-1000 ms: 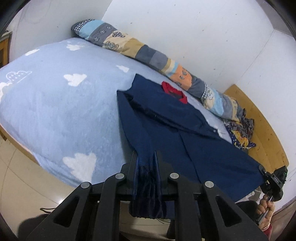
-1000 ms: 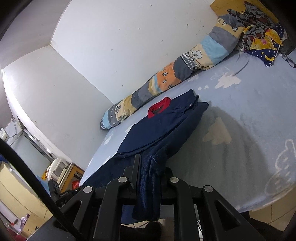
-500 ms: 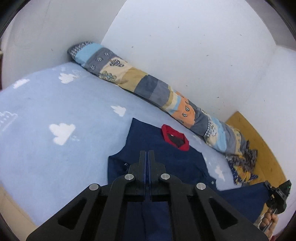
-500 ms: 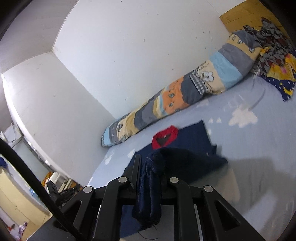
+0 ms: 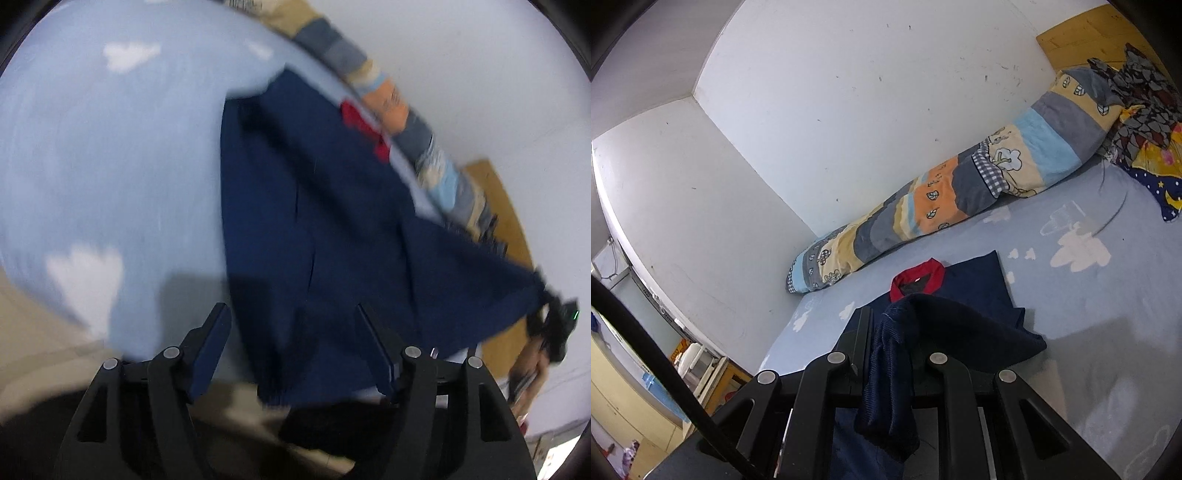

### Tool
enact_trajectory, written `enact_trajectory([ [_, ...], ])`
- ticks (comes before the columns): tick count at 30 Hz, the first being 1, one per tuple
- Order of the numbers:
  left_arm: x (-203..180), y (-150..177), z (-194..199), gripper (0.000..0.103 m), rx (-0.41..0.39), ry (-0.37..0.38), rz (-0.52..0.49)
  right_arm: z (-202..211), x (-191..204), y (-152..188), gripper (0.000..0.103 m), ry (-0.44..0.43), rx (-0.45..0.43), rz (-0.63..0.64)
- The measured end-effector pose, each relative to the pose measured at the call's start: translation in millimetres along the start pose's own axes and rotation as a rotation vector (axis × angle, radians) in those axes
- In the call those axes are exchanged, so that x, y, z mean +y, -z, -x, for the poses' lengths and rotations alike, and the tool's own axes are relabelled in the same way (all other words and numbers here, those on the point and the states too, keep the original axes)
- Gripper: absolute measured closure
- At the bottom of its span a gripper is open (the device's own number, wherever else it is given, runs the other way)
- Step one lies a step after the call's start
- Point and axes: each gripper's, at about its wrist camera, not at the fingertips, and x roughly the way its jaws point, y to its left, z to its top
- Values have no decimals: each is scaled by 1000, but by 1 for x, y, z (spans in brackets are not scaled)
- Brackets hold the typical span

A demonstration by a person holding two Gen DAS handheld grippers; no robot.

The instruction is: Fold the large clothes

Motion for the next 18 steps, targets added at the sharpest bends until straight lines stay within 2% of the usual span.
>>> enact_trajectory([
  [4,-3,48,-33,36,71,-102,-71,1,2,4,88,4,2,19],
  [5,-3,54,-40,36,80,-104,-66,1,3,5,88,1,1,18],
  [10,-16,71,-83,36,115,-125,-95,7,1,14,88,-10,-6,3],
  [13,-24,77,-101,36,92,-173,-120,11,0,21,88,-12,-3,3],
  [15,-25,78,-104,55,43,-223,-149,14,0,24,88,-12,-1,2],
  [16,-24,76,-106,72,49,-246,-164,15,-1,26,88,-12,1,1],
  [18,-23,77,-99,79,38,-245,-164,17,-2,30,88,-9,6,-1],
])
